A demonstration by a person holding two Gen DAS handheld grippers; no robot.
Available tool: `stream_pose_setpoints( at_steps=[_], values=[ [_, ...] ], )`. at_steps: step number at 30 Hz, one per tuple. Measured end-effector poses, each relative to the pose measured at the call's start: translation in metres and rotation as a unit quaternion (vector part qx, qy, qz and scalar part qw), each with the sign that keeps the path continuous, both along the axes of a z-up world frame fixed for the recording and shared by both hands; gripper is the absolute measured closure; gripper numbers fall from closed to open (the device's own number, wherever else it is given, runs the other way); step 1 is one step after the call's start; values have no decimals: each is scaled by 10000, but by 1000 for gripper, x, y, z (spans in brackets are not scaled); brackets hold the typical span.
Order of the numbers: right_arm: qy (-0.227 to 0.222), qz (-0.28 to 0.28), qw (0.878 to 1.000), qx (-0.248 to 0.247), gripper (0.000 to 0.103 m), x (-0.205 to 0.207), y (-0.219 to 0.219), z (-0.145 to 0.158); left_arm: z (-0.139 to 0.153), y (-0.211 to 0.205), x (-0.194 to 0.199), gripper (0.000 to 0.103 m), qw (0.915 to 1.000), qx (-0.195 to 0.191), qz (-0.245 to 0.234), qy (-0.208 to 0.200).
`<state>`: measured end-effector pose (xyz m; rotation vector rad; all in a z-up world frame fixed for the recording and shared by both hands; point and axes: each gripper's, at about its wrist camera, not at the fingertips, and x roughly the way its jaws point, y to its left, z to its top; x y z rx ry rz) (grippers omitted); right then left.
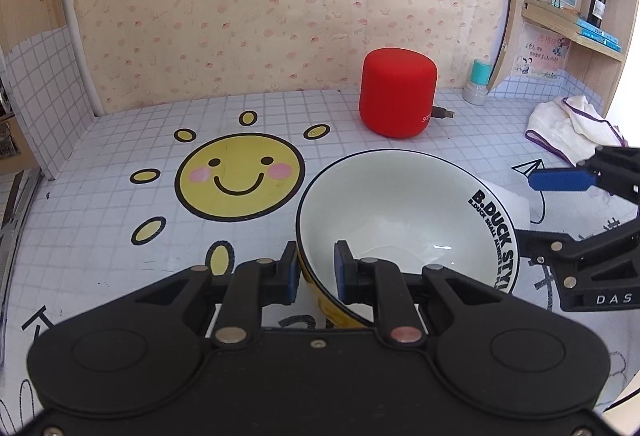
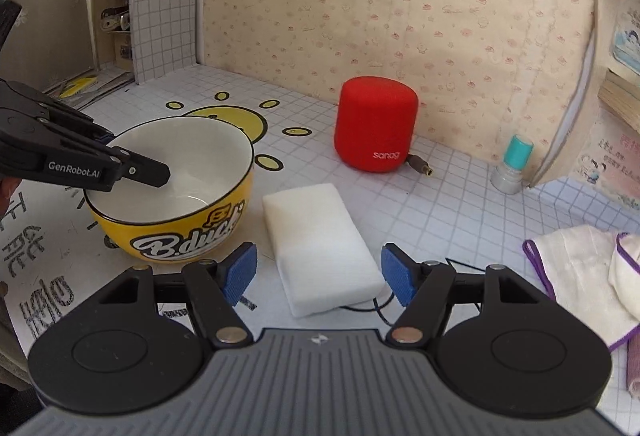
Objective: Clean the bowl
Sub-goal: 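Grasp the white sponge block with the right gripper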
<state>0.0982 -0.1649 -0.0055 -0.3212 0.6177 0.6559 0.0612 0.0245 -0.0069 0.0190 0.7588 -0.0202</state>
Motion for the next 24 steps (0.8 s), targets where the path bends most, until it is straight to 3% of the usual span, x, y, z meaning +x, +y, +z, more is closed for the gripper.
stream_pose_setpoints(
  at_steps=[4, 13, 24],
  values=[
    [-3, 290, 9990, -327, 32, 11, 9, 2, 1, 1, 0, 84, 9999, 71, -147, -1],
    [485, 799, 9919, -855, 32, 41, 28, -7, 1, -6, -1, 84, 9983, 417, -400, -54],
    [1096, 789, 9886, -667, 37, 57, 28, -11, 0, -6, -1, 84, 9971, 535, -532, -133]
  ],
)
